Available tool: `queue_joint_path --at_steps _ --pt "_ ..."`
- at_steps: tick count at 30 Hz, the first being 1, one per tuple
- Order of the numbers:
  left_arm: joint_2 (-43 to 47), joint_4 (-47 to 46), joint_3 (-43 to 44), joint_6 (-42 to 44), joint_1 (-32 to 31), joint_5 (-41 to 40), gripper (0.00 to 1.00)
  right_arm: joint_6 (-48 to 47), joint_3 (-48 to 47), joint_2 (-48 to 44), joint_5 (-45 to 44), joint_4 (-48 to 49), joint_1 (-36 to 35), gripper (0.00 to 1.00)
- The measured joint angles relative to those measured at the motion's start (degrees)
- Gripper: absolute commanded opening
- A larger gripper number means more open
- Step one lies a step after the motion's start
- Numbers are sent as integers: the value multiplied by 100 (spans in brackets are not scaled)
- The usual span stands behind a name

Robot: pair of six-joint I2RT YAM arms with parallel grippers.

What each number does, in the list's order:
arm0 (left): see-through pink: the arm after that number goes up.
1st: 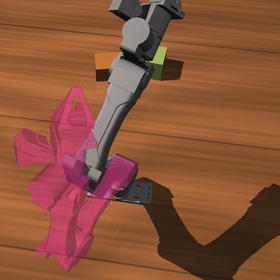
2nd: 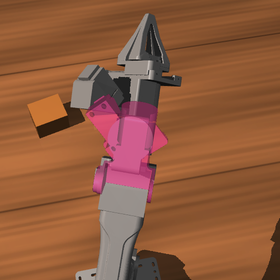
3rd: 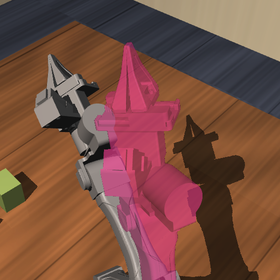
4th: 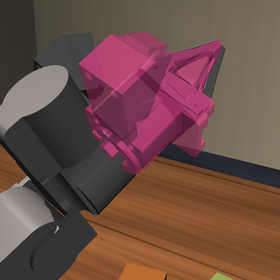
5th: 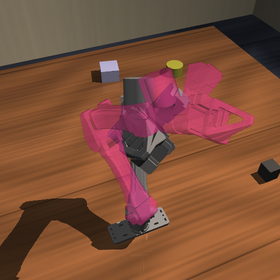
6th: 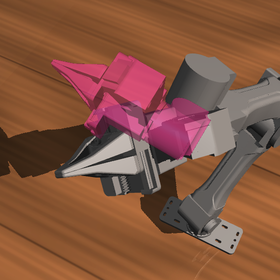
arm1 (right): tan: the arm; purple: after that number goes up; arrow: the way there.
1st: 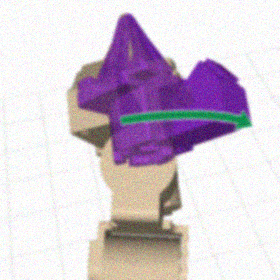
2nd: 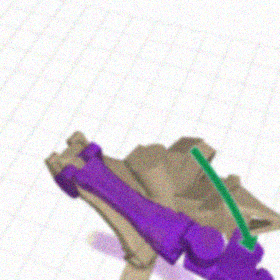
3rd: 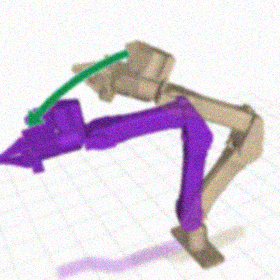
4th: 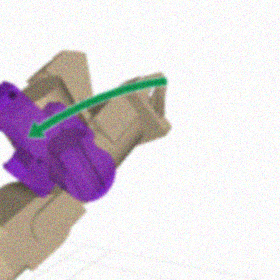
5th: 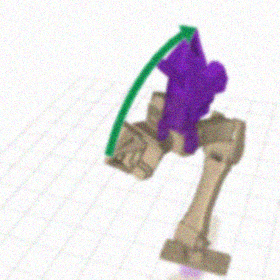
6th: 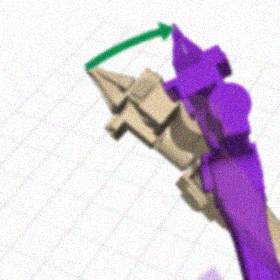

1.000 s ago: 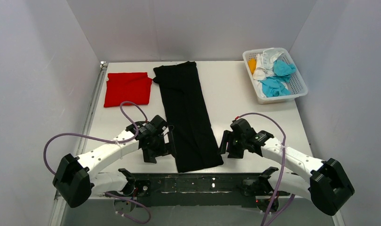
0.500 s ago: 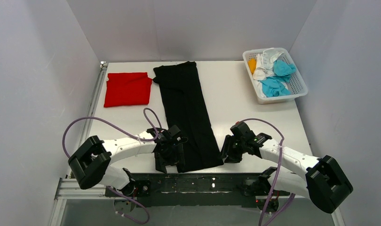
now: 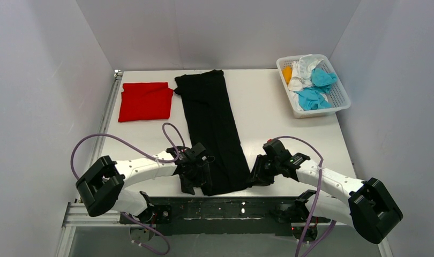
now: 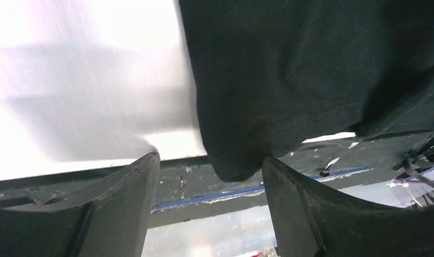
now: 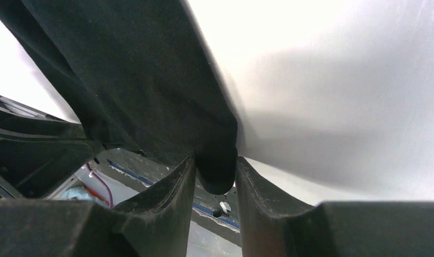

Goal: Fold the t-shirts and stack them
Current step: Grab the bottom of the folded rectangular tshirt with both arms

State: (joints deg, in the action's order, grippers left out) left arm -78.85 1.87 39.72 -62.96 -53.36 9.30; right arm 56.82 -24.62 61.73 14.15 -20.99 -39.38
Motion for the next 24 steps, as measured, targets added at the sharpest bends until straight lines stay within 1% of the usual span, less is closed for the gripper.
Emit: queue_joint_path --at_steps 3,6,9,11,14,15,16,17,21,24 --pt "103 -138 2 31 4 -229 60 7 0 -31 15 13 0 40" --pt "28 -297 2 46 4 -308 46 13 0 -31 20 20 0 39" --pt "-186 -367 61 61 7 -256 35 15 0 -20 42 26 0 36" --pt "-306 -437 118 70 11 -179 23 20 0 11 63 48 0 32" --pt "-361 -522 125 87 11 -127 1 28 0 81 87 96 0 24" --pt "-367 -531 125 111 11 -129 0 35 0 98 92 122 0 17" --pt "-367 -535 125 118 11 -127 0 39 0 111 96 149 0 5" --pt "-365 -540 125 136 11 -125 0 39 0 122 98 170 0 1" --pt "-238 -540 39 142 11 -96 0 105 2 109 109 175 0 1" --pt "48 -516 -151 127 11 -72 0 184 122 -166 208 186 0 1"
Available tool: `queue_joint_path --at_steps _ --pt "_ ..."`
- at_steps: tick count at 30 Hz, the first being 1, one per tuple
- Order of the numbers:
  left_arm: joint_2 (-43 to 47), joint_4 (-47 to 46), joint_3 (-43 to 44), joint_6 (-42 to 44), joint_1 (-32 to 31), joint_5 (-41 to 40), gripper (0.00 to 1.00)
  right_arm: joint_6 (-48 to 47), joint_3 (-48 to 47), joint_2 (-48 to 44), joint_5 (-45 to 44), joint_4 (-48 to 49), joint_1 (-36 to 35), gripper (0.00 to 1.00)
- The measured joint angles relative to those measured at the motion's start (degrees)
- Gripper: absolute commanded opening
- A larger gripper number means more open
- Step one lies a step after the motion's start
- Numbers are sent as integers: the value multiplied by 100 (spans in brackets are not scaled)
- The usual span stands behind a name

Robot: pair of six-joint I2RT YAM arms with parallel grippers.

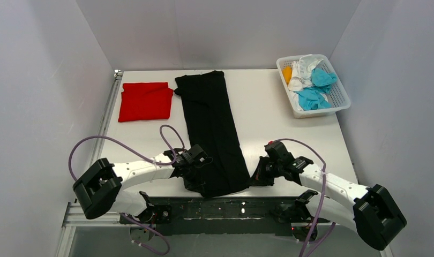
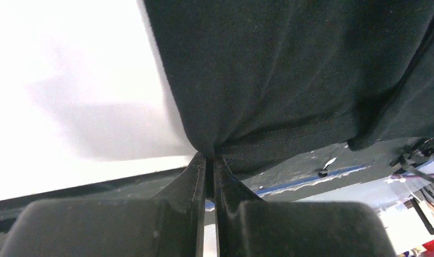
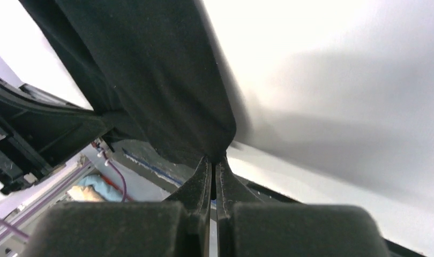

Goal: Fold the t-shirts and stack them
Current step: Grab the bottom of the folded rectangular tshirt with both arms

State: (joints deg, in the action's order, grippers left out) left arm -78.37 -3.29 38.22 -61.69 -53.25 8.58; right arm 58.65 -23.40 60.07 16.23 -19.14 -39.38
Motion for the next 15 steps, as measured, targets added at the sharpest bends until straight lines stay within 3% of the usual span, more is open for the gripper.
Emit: queue_joint_path --at_steps 8,15 --pt "949 149 -599 -122 -122 155 0 608 769 -782 564 55 -249 1" --pt "1025 146 -597 -186 -201 245 0 739 540 -686 590 -109 -459 1"
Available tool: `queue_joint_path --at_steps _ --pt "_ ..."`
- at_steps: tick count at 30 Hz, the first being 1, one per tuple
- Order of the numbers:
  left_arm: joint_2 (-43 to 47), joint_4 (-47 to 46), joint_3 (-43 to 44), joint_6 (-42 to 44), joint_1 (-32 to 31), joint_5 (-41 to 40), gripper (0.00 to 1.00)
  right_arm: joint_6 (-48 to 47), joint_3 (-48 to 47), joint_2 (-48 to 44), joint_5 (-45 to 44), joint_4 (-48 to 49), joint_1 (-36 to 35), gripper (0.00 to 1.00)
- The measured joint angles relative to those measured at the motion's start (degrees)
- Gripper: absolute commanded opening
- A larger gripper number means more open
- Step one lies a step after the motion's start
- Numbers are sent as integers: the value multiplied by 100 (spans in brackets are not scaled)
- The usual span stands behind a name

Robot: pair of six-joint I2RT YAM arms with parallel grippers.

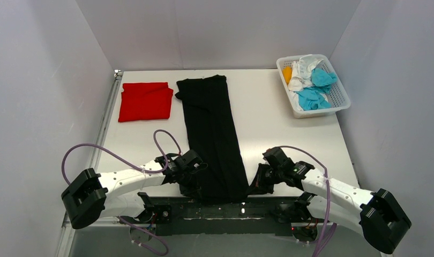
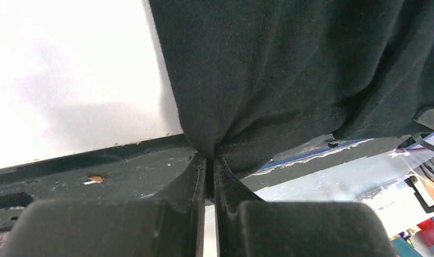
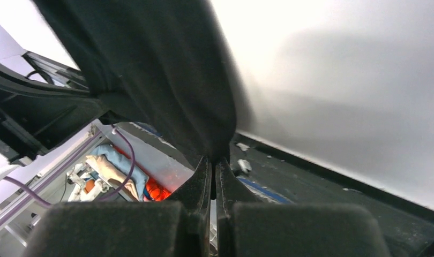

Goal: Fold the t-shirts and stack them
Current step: Grab the bottom of the folded rectangular tshirt with both arms, then fold the folded rectangular tshirt in 1/3 of the way

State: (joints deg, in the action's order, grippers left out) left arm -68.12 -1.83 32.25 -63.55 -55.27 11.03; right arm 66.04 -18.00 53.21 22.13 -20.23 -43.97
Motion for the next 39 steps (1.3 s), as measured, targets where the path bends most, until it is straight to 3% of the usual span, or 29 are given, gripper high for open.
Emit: queue_joint_path --at_steps 10,21,39 --pt "402 855 973 415 192 -570 0 -476 -1759 417 -793 -772 -35 1" --pt "-1016 1137 2664 1320 1705 -549 0 -1746 -4544 2404 -1784 -1191 691 1" --pt "-3182 1528 5086 2044 3499 -455 0 -2774 -8234 5628 -1056 -1443 1585 1"
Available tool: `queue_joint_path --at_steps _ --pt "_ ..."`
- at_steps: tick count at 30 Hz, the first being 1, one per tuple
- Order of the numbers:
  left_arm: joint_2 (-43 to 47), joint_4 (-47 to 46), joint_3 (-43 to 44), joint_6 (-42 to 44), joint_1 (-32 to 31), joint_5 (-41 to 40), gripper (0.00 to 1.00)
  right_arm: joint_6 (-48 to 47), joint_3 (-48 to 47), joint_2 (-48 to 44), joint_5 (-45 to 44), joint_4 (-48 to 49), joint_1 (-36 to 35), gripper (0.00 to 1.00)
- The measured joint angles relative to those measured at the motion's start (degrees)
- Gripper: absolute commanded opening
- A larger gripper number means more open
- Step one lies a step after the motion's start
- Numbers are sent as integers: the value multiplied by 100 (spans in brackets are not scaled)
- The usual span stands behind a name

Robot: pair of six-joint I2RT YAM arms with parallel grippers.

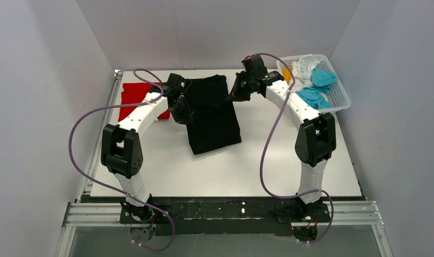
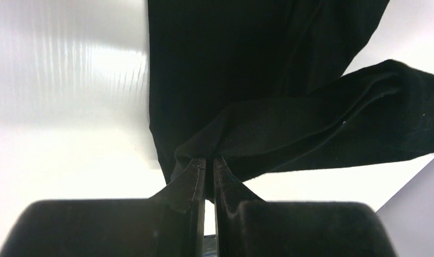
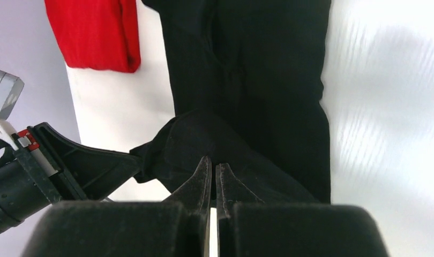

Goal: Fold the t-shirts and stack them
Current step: Fold the folded rectangular tshirt in 1/3 of the way

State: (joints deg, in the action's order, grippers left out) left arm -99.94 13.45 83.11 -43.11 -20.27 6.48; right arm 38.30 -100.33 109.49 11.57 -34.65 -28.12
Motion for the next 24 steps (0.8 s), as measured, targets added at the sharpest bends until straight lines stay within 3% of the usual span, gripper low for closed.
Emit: queue_joint_path --at_steps 8,16,17,18,19,21,22,24 --pt "-1163 267 1231 417 319 -4 1 -22 -837 984 356 4 284 1" --pt "-1958 404 1775 627 457 0 9 -17 -1469 1851 551 63 404 1" --pt "-2039 404 1829 627 472 0 14 -13 -1587 1993 603 83 417 1" --pt "-2138 398 1884 625 494 -7 33 -13 -1716 2138 669 101 437 7" --pt "-2214 396 1919 623 520 -33 56 -9 -1825 2256 726 116 452 19" --pt "-2341 431 2031 608 584 -98 84 37 -2240 2623 914 111 503 37" --pt "-2402 455 2131 603 614 -122 96 59 -2472 2802 999 114 529 50" --pt "-2455 487 2345 590 669 -181 98 68 -2868 3080 1141 120 586 70"
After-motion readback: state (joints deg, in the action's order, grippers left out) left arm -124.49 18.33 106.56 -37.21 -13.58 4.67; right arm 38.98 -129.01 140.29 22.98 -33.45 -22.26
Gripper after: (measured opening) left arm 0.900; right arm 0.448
